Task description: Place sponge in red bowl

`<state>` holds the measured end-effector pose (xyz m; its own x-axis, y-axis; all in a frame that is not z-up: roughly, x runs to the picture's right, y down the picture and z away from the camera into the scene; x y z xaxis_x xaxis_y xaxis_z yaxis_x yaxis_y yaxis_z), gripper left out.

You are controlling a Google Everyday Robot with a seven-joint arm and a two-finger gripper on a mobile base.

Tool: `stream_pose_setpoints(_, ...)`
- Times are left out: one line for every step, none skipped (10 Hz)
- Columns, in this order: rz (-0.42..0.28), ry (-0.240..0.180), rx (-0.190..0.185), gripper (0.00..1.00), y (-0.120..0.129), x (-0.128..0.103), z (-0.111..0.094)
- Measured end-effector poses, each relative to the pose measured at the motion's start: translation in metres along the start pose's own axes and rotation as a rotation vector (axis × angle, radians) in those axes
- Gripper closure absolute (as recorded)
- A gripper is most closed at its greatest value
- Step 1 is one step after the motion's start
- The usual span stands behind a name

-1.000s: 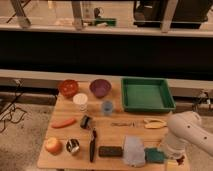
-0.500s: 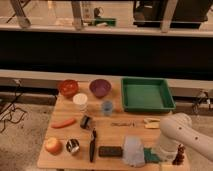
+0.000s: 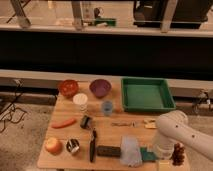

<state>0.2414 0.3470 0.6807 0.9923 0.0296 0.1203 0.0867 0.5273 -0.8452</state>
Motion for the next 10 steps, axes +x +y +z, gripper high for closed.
stream_pose_setpoints(-0.002, 0.004, -0.004, 0.20, 0.000, 0.003, 0.002)
stream_pose_setpoints(0.000, 0.010, -0.007, 0.20, -0.003, 0.007, 0.003)
stream_pose_setpoints(0.004, 0.014, -0.007, 0.20, -0.004, 0.011, 0.003)
stream_pose_setpoints(0.007, 0.016, -0.006, 0.20, -0.004, 0.012, 0.004)
stream_pose_setpoints(0.005, 0.018, -0.007, 0.20, -0.005, 0.012, 0.004)
stream_pose_setpoints(0.003, 0.020, -0.007, 0.20, -0.005, 0.010, 0.005)
stream_pose_setpoints(0.001, 0.021, -0.006, 0.20, -0.005, 0.009, 0.004)
stream_pose_setpoints(-0.005, 0.018, 0.002, 0.20, -0.006, 0.005, 0.003)
stream_pose_setpoints(-0.013, 0.016, 0.007, 0.20, -0.007, 0.000, 0.000)
stream_pose_setpoints(-0.025, 0.015, 0.010, 0.20, -0.006, -0.006, -0.004)
